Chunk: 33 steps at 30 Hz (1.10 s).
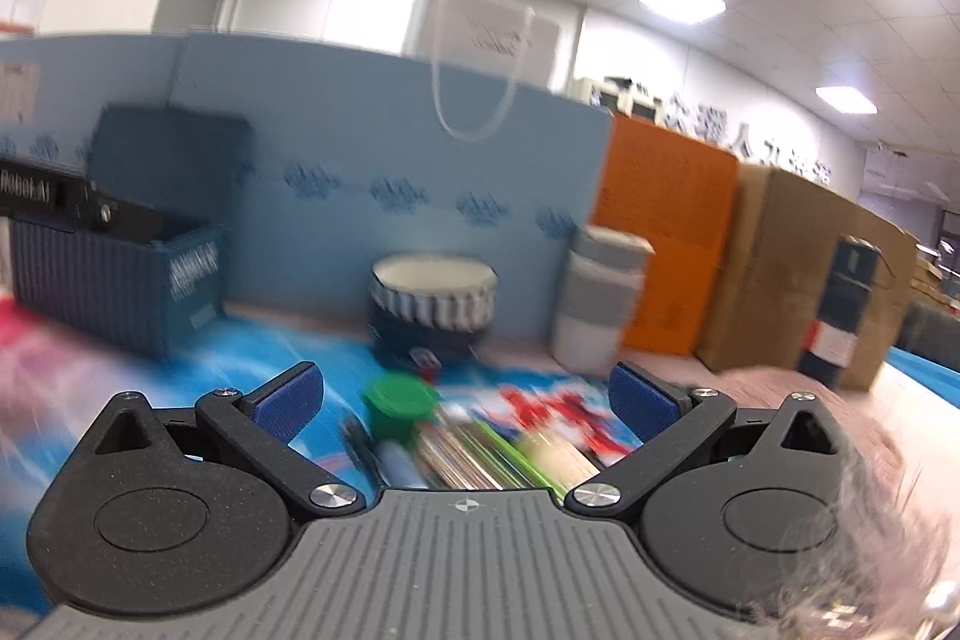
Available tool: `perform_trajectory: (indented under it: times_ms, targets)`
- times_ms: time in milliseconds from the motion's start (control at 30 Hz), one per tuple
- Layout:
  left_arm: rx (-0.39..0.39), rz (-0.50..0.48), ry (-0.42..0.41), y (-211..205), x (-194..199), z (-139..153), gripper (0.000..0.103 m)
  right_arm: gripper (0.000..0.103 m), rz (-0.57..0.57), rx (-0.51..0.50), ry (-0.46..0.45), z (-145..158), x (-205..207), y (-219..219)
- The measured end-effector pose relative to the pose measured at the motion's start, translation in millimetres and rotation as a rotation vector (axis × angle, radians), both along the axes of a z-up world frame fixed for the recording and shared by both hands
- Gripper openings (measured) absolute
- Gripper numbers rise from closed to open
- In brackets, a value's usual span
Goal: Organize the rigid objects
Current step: 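Lower the right tool to the mat and grasp the orange-handled brush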
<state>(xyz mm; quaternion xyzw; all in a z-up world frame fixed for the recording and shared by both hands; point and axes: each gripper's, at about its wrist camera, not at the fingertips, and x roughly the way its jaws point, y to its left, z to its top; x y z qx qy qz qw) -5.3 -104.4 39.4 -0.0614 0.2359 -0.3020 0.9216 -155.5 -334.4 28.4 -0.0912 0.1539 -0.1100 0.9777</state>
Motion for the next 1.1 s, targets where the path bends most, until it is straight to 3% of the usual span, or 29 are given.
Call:
perform_trajectory:
  times_ms: [167, 267, 433, 500, 633, 800, 1100]
  targets:
    - [-0.032, -0.141, 0.272, -14, 24, -14, 0.103, 0.089, -0.022, 0.021, 0.163, -9, -18, -21]
    - [-0.114, -0.19, 0.362, -10, 29, -25, 0.103, 0.078, -0.013, 0.174, 0.26, -20, -23, -37]
    - [-0.089, -0.198, 0.366, -7, 28, -27, 0.103, 0.046, -0.045, 0.265, 0.369, -37, -13, -46]
    - [-0.099, -0.2, 0.369, -3, 29, -25, 0.103, 0.043, -0.041, 0.319, 0.391, -40, -7, -49]
    - [-0.122, -0.197, 0.366, 2, 30, -22, 0.103, 0.036, -0.02, 0.32, 0.414, -39, 11, -45]
    - [-0.157, -0.191, 0.35, 11, 30, -15, 0.103, 0.016, -0.018, 0.311, 0.429, -38, 36, -43]
    - [-0.228, -0.159, 0.319, 36, 36, -1, 0.103, 0.009, -0.014, 0.375, 0.404, -28, 35, -35]
